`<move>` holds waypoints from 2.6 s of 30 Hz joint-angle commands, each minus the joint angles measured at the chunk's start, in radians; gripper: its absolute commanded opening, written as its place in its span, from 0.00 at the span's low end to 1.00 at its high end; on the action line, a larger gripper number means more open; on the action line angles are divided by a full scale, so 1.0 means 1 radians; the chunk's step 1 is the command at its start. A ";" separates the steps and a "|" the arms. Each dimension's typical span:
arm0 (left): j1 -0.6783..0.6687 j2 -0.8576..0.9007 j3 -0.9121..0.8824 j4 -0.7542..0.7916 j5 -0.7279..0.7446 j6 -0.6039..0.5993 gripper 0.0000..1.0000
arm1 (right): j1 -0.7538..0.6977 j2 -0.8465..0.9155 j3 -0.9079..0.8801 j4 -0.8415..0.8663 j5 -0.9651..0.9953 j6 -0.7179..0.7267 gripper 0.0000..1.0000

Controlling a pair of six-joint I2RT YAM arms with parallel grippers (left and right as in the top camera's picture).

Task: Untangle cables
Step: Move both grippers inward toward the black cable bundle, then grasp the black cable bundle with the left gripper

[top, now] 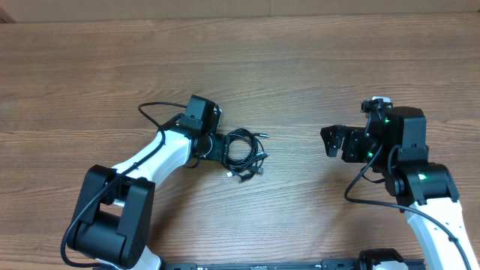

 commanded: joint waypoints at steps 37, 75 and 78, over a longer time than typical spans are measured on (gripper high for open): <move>-0.046 -0.018 0.378 -0.268 0.266 -0.023 0.04 | 0.353 0.494 0.029 0.455 -0.039 0.427 0.43; 0.019 -0.017 0.377 -0.243 -0.280 -0.047 0.67 | 0.354 0.494 0.029 0.290 -0.041 0.341 0.65; 0.019 -0.013 0.377 -0.166 -0.280 -0.029 0.71 | 0.353 0.494 0.029 0.275 -0.029 0.340 0.67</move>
